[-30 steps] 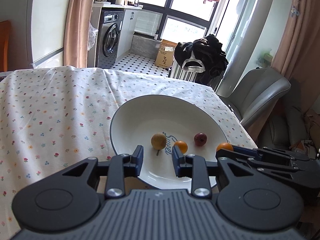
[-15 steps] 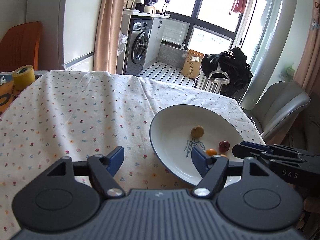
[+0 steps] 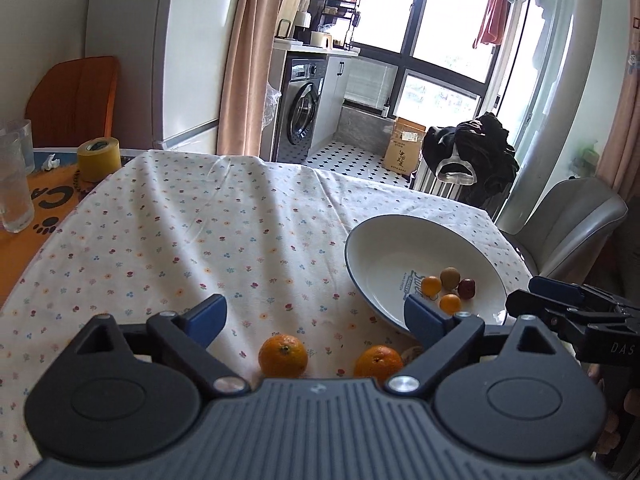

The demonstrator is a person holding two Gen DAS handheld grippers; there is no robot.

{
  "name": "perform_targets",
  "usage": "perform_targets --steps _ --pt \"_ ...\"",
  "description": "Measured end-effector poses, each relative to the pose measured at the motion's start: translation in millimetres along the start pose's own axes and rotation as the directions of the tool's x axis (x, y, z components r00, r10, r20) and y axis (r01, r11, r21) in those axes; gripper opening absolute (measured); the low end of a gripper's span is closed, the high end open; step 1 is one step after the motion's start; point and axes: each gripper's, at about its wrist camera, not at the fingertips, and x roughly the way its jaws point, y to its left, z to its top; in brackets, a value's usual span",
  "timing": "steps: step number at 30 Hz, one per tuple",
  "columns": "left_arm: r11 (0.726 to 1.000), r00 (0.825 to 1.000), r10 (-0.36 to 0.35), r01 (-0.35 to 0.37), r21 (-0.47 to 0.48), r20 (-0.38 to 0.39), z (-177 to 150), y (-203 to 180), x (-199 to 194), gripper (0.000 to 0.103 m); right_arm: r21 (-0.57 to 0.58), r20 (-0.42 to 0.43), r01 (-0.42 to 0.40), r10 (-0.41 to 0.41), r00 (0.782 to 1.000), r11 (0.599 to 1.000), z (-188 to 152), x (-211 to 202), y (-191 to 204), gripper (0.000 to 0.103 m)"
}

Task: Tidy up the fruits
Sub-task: 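Withdraw both open tools from the bowl toward the remaining fruit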

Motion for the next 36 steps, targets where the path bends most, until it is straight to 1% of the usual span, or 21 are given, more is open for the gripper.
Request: perform_targets --steps 1,2,4,9,14,18,26,31,36 --pt "1.000 1.000 -0.009 0.009 0.004 0.004 -1 1 -3 0.096 0.009 0.004 0.012 -0.012 1.000 1.000 -1 -3 1 0.094" --pt "1.000 1.000 -0.015 0.015 0.008 0.008 -3 2 -5 0.097 0.015 0.010 0.016 -0.016 1.000 1.000 -3 -6 2 0.098" --pt "1.000 1.000 -0.024 0.023 0.021 0.020 -8 3 -12 0.098 0.024 0.033 0.029 -0.030 0.999 0.999 -6 -14 4 0.103" --pt "0.999 0.999 -0.037 0.036 0.019 0.036 -19 7 -24 0.099 0.037 0.070 0.080 -0.083 0.994 0.996 -15 -25 7 0.103" --pt "0.999 0.998 -0.034 0.034 0.002 0.053 -30 14 -37 0.099 0.044 0.074 0.088 -0.092 0.993 0.995 -20 -31 13 0.103" --pt "1.000 0.998 -0.024 0.024 -0.003 0.063 -36 19 -48 0.099 0.019 0.096 0.085 -0.086 0.992 0.996 -24 -38 22 0.103" --pt "1.000 0.997 -0.005 0.005 -0.004 0.073 -45 26 -64 0.099 0.017 0.081 0.056 -0.058 0.995 0.998 -28 -48 35 0.103" --pt "1.000 0.997 0.001 0.000 -0.014 0.072 -47 31 -69 0.099 0.020 0.060 0.059 -0.060 0.996 0.998 -30 -51 39 0.103" --pt "1.000 0.997 0.006 -0.005 -0.015 0.071 -49 36 -71 0.099 -0.002 0.030 0.067 -0.067 0.997 0.998 -34 -55 44 0.103"
